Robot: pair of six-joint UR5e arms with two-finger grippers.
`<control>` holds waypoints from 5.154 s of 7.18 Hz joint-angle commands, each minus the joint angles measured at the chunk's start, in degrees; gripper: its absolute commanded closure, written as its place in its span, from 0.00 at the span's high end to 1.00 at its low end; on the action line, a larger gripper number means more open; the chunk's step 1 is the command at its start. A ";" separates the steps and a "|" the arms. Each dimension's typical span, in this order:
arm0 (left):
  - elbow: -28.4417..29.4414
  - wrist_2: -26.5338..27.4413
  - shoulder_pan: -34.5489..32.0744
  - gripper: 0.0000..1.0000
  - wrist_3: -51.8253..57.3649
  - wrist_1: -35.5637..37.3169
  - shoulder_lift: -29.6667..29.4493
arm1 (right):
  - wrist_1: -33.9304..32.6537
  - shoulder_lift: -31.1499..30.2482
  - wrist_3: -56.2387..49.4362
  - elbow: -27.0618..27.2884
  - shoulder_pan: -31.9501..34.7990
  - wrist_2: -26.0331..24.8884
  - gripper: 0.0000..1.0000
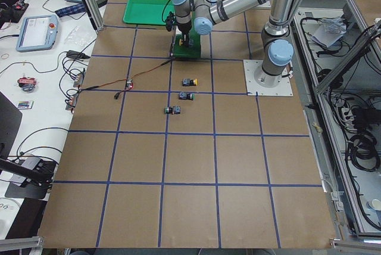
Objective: Sort buttons by color to trays
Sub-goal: 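Carry the yellow-capped button onto the belt with the left gripper and release, then lower the left gripper onto the next yellow-capped button and grasp it, then carry the yellow-capped button onto the belt with the left gripper and release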
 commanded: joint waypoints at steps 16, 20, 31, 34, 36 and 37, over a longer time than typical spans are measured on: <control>-9.83 8.13 21.63 1.00 11.08 13.67 -5.46 | -0.09 -0.09 0.00 0.88 0.00 0.00 1.00; -8.69 8.13 21.54 0.00 11.69 14.02 -5.91 | -0.09 -0.17 0.17 0.88 -0.18 -0.09 1.00; 5.74 7.25 0.18 0.00 -0.35 -1.11 -2.12 | -1.50 -1.93 0.09 0.88 -3.32 0.00 1.00; 4.76 4.17 0.00 0.00 -0.17 -0.74 -3.62 | -1.41 -2.90 -0.70 1.84 -2.90 0.00 1.00; 3.19 4.17 0.01 0.14 -0.95 -0.66 -3.10 | -1.41 -2.99 -1.23 2.82 -3.51 -0.17 1.00; 3.18 4.26 0.00 0.82 -0.96 -0.66 -3.09 | -1.41 -3.42 -0.54 2.90 -2.99 0.61 1.00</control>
